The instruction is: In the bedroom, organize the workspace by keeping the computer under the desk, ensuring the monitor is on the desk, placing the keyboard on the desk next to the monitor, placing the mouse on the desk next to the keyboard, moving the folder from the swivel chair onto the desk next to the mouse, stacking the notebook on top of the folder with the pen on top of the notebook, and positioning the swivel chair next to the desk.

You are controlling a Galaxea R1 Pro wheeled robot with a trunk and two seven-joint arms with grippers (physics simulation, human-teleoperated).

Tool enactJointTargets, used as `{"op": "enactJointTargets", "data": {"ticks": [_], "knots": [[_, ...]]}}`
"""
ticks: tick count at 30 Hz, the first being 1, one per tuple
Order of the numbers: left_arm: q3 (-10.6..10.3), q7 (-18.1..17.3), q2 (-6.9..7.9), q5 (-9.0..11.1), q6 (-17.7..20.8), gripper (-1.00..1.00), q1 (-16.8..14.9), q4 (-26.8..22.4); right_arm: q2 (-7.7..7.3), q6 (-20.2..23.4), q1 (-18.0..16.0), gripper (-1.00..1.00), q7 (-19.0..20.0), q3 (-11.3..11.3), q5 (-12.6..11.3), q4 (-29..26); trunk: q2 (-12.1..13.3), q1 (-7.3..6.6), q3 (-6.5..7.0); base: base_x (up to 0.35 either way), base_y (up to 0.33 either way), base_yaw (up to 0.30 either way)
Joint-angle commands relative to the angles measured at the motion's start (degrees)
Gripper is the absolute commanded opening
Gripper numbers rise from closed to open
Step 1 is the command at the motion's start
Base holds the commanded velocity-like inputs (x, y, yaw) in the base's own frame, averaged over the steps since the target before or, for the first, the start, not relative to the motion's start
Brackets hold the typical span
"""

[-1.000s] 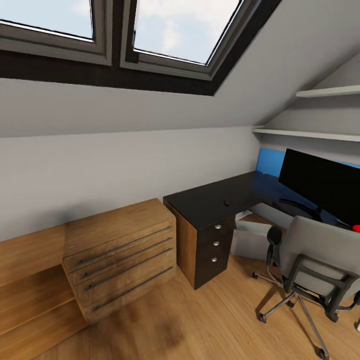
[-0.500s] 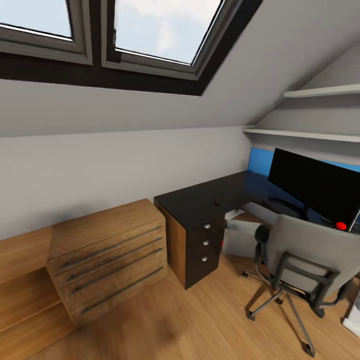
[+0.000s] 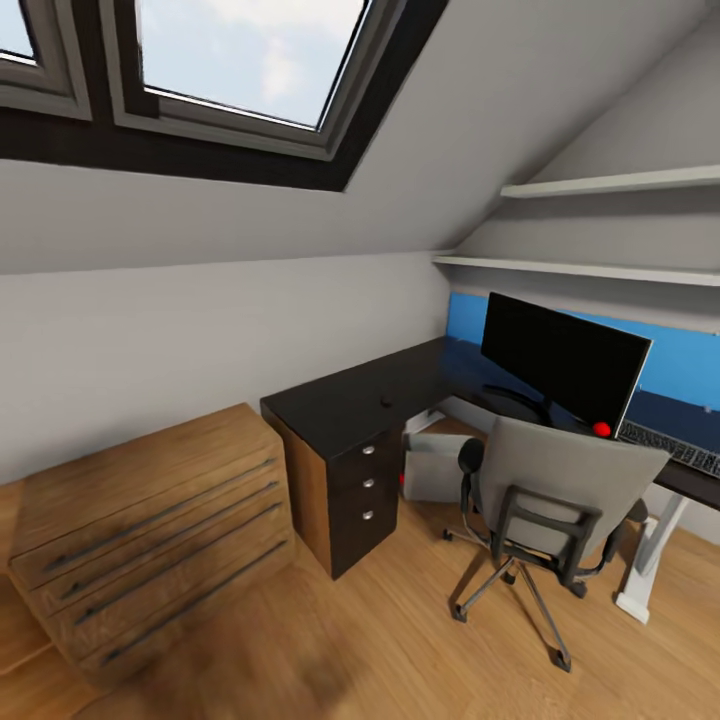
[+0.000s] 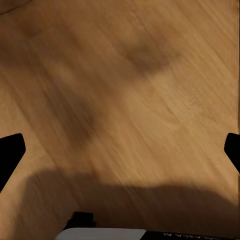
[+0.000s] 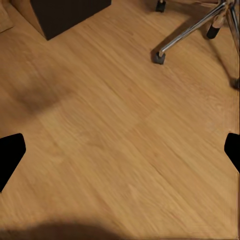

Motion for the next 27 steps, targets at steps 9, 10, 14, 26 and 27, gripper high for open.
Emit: {"op": "enactJointTargets", "data": {"ticks": [9, 10, 14, 26, 27], "knots": [[-0.01, 0.03, -0.01, 0.38, -0.16, 1.00, -0.02, 0.01, 0.00, -0.17, -0.05, 1.00, 0.06, -0.03, 0.04, 0.04, -0.05, 0.00, -0.07, 0.000, -0.001, -0.199], [-0.01, 0.03, -0.01, 0.38, -0.17, 1.00, -0.02, 0.01, -0.04, -0.17, -0.05, 1.00, 0.17, 0.01, 0.02, 0.04, -0.05, 0.00, -0.07, 0.000, 0.000, -0.011], [-0.01, 0.03, -0.01, 0.38, -0.16, 1.00, -0.02, 0.01, -0.14, -0.17, -0.05, 1.00, 0.19, -0.02, 0.08, 0.04, -0.05, 0.00, -0.07, 0.000, 0.000, -0.003], [-0.01, 0.03, -0.01, 0.38, -0.24, 1.00, -0.02, 0.01, -0.20, -0.17, -0.05, 1.00, -0.09, -0.08, 0.09, 0.04, -0.05, 0.00, -0.07, 0.000, 0.000, -0.195], [-0.01, 0.03, -0.01, 0.38, -0.24, 1.00, -0.02, 0.01, -0.22, -0.17, -0.05, 1.00, -0.10, -0.08, 0.09, 0.04, -0.05, 0.00, -0.07, 0.000, 0.000, -0.289]]}}
